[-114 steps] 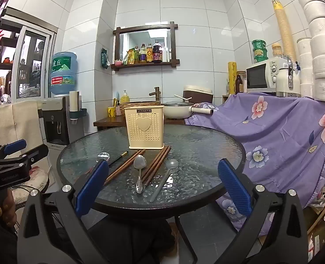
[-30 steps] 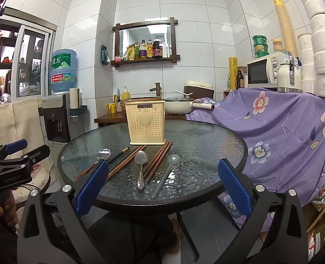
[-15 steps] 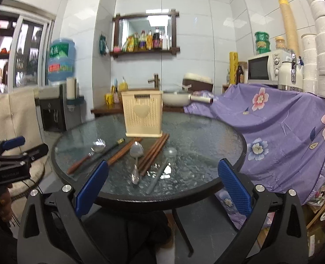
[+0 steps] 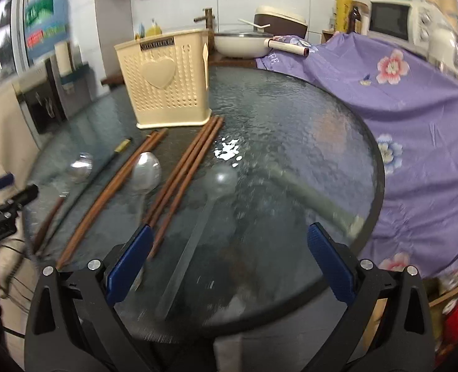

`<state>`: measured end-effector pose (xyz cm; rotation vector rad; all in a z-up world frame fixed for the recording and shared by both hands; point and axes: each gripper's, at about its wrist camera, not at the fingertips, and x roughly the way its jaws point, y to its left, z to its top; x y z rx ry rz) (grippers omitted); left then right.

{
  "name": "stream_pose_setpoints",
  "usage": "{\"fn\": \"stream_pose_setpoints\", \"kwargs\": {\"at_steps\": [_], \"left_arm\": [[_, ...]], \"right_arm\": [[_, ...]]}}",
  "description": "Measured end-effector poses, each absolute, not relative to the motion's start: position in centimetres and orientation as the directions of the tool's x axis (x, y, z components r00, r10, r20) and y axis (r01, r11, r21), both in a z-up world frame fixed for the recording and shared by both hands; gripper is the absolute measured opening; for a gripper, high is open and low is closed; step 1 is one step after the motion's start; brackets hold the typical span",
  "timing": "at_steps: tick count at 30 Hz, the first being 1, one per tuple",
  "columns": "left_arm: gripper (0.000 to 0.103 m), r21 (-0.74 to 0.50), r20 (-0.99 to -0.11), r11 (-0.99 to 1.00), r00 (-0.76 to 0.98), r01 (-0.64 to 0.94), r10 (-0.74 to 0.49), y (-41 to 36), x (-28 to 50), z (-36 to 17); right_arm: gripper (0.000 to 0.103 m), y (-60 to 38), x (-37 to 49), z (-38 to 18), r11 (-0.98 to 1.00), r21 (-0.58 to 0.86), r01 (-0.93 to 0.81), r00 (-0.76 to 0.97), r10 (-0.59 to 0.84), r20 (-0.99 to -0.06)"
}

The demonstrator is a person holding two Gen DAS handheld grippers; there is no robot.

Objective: Organize utensils
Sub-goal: 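Move left tool to the wooden-handled spoon while right tool moves to the clear plastic spoon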

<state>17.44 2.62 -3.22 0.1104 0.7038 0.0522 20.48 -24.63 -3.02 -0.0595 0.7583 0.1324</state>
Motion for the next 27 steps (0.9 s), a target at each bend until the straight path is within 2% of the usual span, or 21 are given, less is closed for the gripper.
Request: {"fn": "stream_pose_setpoints", "kwargs": {"at_steps": [3, 5, 9, 16, 25, 27], "left_arm": [[0.08, 0.129, -0.666, 0.992, 0.74, -0.01, 0.094, 2.8, 19.1, -3.6], [0.078, 0.129, -0.686, 0.992, 0.722, 0.0, 0.09, 2.9, 20.2, -4.0], [0.076, 0.127, -0.722, 0.992, 0.688, 0.024, 0.076, 2.8, 21.8, -4.5], [0.076, 0.131, -0.747, 0.989, 0.662, 0.064, 0.056, 1.8, 23.1, -5.1], [0.076, 0.132, -0.769, 0.989, 0.636, 0.059, 0.065, 1.4, 25.1, -6.0], [0.076, 0.133, -0.772, 0.989, 0.633, 0.061, 0.065, 1.2, 25.4, -6.1]], "right_arm": [[0.088, -23.7, 23.1, -3.4, 0.987, -0.072, -0.142, 0.693, 0.048, -0.719], [0.075, -23.6, 24.4, -3.8, 0.987, -0.069, -0.144, 0.668, 0.045, -0.743], [0.073, -23.6, 26.6, -4.9, 0.989, -0.041, -0.139, 0.611, 0.054, -0.79], [0.071, -22.7, 27.5, -6.1, 0.987, -0.023, -0.158, 0.573, 0.072, -0.816], [0.062, -23.1, 28.7, -6.1, 0.99, 0.002, -0.142, 0.569, 0.084, -0.818], [0.057, -22.8, 28.9, -6.1, 0.99, 0.001, -0.143, 0.57, 0.083, -0.818]]}}
